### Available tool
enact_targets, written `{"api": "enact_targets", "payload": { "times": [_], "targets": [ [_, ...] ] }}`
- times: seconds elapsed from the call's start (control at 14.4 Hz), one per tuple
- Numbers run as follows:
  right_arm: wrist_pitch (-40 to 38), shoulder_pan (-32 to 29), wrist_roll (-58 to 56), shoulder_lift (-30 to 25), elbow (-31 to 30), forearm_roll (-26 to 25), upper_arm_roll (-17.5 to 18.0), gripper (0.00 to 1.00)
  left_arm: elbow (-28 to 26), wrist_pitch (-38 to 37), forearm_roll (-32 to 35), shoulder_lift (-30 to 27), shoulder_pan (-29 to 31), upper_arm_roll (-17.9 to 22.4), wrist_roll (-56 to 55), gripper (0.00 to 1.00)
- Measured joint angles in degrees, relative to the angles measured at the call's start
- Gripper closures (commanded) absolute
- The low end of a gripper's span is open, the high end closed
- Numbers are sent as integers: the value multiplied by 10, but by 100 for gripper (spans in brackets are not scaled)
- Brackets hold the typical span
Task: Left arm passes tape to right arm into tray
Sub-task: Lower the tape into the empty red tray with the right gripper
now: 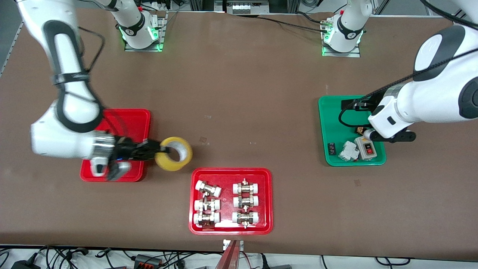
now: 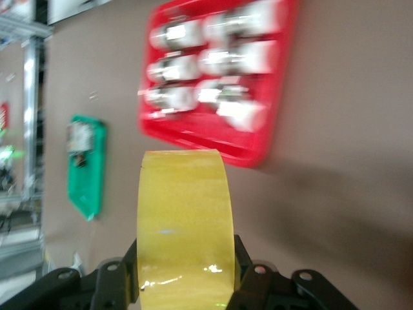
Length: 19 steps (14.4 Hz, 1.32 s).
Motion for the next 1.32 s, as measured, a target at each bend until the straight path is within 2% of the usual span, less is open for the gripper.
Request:
{"api": "enact_targets", "payload": {
  "times": [0.21,0.42,0.55,0.97,1.04,1.11,1.32],
  "targets": [
    [-66,-82,25,9,-15,-28,-1,61,0,-8,52,-6,1,1,20,0],
    [-143,-158,24,35,-21,-32,-2,61,-1,-10,66,-15,5,1,44,0],
    [-160,-195,3,56,-22,-35,-1,61,-4,-11,66,-21,5,0,47,0],
    [-144,-208,-65,97,-21,-63,2,57,-14,-12,67,-25,10,1,48,0],
    [-133,-208,-74,98,-20,-74,3,43,-14,-12,67,-26,12,2,48,0],
    [-125,-208,-82,99,-20,-80,4,0,-14,-12,67,-27,13,3,48,0],
    [-120,-208,-92,99,-19,-88,5,0,-10,-9,67,-30,26,6,48,0]
  ]
}}
